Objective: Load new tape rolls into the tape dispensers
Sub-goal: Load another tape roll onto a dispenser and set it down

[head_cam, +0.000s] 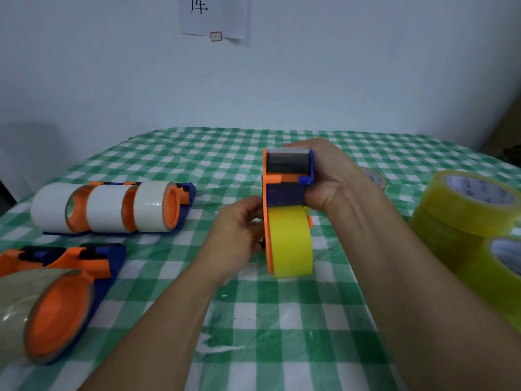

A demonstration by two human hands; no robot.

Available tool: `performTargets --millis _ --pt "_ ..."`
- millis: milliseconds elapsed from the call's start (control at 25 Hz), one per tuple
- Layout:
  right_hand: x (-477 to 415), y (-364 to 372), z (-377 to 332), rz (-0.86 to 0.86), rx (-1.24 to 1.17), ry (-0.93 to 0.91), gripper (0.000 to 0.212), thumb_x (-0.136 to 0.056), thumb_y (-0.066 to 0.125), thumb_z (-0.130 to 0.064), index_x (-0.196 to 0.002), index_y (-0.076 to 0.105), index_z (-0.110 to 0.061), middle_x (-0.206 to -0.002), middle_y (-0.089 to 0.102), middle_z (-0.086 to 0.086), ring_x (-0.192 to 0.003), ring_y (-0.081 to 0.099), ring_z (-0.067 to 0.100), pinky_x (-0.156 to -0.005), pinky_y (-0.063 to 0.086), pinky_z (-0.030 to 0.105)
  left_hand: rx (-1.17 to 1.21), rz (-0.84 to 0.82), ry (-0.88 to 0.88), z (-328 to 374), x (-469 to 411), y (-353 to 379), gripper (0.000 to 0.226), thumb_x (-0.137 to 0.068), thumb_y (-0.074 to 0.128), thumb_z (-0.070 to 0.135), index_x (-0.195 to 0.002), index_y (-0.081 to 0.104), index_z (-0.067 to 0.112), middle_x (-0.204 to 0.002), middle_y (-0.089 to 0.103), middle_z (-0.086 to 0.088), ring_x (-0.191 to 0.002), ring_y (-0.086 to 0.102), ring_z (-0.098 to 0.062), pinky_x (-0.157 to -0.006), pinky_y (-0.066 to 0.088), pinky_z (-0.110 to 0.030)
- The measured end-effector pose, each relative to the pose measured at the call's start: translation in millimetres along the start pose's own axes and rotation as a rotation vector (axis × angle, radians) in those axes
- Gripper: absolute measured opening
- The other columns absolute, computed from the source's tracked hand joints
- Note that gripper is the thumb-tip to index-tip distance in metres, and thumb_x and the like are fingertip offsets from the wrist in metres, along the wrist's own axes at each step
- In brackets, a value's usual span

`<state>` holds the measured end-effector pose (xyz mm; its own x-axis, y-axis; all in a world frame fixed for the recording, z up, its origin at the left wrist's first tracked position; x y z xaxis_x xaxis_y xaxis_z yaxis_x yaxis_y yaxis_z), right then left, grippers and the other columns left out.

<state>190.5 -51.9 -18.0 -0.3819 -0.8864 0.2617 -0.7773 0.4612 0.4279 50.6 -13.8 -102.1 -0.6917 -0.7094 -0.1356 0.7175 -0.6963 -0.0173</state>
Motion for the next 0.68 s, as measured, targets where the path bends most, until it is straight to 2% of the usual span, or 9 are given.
performTargets --millis 160,280,360,480,520,600,680 --pt "-0.1 -1.8 -1.2 0.028 0.017 0.0 0.025 -0.093 0.045 -0.003 -0.071 0.055 -0.005 -0.052 0.056 0.009 -0.042 0.056 0.021 -0.052 0.052 0.03 -0.006 0.018 0.002 -1.0 -0.5 2.4 0.037 -0.093 0.054 -0.014 -0.118 0.068 0.008 -0.108 0.075 -0.012 -0.095 0.065 -0.051 -0.075 0.054 -0.062" --pt "-1.1 -4.3 -2.3 0.036 0.031 -0.005 0.026 -0.093 0.044 -0.002 -0.071 0.057 -0.004 -0.053 0.058 0.011 -0.044 0.058 0.022 -0.055 0.053 0.032 -0.016 0.013 0.008 -1.0 -0.7 3.1 0.036 -0.092 0.054 -0.015 -0.118 0.068 0.006 -0.107 0.075 -0.013 -0.092 0.068 -0.047 -0.073 0.057 -0.056" --pt "-5.8 -5.0 -0.8 0.035 0.043 -0.001 0.024 -0.092 0.044 -0.001 -0.076 0.062 -0.002 -0.06 0.062 0.012 -0.05 0.062 0.024 -0.057 0.055 0.033 0.0 0.027 0.026 0.5 -0.8 2.7 0.035 -0.091 0.054 -0.016 -0.117 0.068 0.004 -0.103 0.075 -0.013 -0.081 0.072 -0.034 -0.063 0.06 -0.043" --pt "-14.7 -5.9 6.6 0.029 0.038 0.007 0.018 -0.091 0.047 0.002 -0.087 0.064 -0.003 -0.068 0.064 0.013 -0.055 0.065 0.024 -0.057 0.057 0.033 0.072 0.042 0.049 6.7 -0.3 2.2 0.035 -0.09 0.052 -0.019 -0.108 0.069 0.006 -0.088 0.077 0.0 -0.068 0.072 -0.014 -0.052 0.056 -0.026" --pt "-16.5 -6.7 8.4 0.049 0.051 -0.002 0.016 -0.09 0.049 0.004 -0.094 0.063 -0.003 -0.073 0.064 0.014 -0.057 0.066 0.025 -0.057 0.058 0.034 0.087 0.036 0.046 8.8 0.2 2.7 0.035 -0.091 0.052 -0.018 -0.107 0.069 0.007 -0.085 0.077 0.003 -0.066 0.072 -0.011 -0.05 0.054 -0.023" --pt "-17.8 -6.8 9.9 0.076 0.054 -0.018 0.028 -0.088 0.052 0.006 -0.113 0.062 0.0 -0.089 0.066 0.017 -0.067 0.068 0.027 -0.058 0.061 0.039 0.113 0.031 0.03 11.8 2.3 2.0 0.032 -0.093 0.051 -0.014 -0.105 0.069 0.01 -0.081 0.077 0.006 -0.063 0.071 -0.009 -0.047 0.052 -0.021" --pt "-17.5 -8.1 7.7 0.127 0.039 -0.065 0.034 -0.089 0.055 0.007 -0.122 0.061 0.006 -0.095 0.065 0.019 -0.076 0.066 0.028 -0.063 0.064 0.044 0.128 0.04 0.008 14.0 4.1 -0.9 0.028 -0.095 0.05 -0.009 -0.107 0.068 0.008 -0.084 0.077 0.003 -0.063 0.071 -0.01 -0.047 0.052 -0.022"
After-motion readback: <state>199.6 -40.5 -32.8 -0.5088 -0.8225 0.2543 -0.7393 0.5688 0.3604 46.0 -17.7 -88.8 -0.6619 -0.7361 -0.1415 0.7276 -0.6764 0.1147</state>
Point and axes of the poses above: each hand's wrist, its own x-axis away from the middle knuckle, its own y-axis out of the palm, z = x × y, the point moved 1 cm from there along -x, towards the middle knuckle
